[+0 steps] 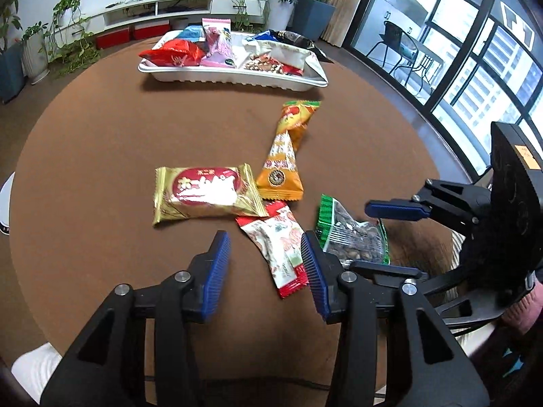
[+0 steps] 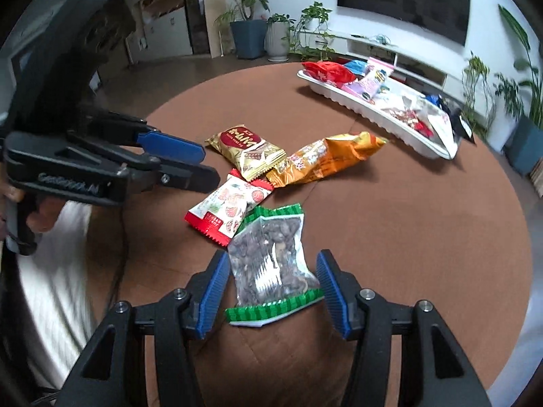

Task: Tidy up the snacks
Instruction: 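Move both grippers back to the snacks on the table, then grasp the red-white candy packet with the left gripper while the right grasps the green-topped nut bag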

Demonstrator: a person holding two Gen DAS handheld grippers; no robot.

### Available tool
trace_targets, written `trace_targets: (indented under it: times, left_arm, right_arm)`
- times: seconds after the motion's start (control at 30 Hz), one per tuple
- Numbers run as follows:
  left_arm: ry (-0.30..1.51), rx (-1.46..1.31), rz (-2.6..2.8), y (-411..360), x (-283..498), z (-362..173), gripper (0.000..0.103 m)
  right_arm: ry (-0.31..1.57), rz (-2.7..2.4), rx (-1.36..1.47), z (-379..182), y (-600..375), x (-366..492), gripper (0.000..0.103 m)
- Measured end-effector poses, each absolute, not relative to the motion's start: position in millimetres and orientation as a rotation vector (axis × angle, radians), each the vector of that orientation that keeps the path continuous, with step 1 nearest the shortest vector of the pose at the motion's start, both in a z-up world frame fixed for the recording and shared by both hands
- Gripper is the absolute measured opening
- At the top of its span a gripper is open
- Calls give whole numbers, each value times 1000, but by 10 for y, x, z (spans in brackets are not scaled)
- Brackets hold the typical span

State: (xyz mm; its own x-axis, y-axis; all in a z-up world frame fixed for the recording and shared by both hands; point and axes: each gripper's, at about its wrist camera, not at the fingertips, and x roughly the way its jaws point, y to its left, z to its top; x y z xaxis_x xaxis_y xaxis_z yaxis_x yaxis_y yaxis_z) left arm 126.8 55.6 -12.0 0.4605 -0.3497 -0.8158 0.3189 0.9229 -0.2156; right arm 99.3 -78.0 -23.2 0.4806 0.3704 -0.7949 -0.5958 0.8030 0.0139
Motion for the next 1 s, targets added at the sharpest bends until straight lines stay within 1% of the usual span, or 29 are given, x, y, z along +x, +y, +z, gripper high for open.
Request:
trace_targets:
  times: [0.13,0.2,0.23,0.27,0.3,0.47,0.7,1.0]
  left_arm:
    - [1028,-46,-401,544,1287,-153,41]
    - [1035,-50,-395,536,1286,-175,41]
    - [1040,-50,-394,524,1287,-191,41]
    - [1044,-51,-392,518,1290,-202,41]
    - [1049,-51,-389,512,1293,-215,41]
    - [1062,-56,-368,456,1329,-270,41]
    - [1072,-22,-340,293,1346,-343,42]
    - [1043,5,-287,181,1341,-360,42]
  right_arm:
    - [888,614,-342,-291,-712,1009,57]
    - [899,622,-354,-331,-700,989,54]
    - [893,628,-349,-333,-693,990,51]
    - [895,633,-343,-333,-704,985,46]
    - [895,631,-341,-331,-710,979,44]
    - [900,598,-300,-314,-821,957,38]
    - [902,528,-226,-286,-1075,992,37]
    - [906,524,-200,-307,-1087,1004,38]
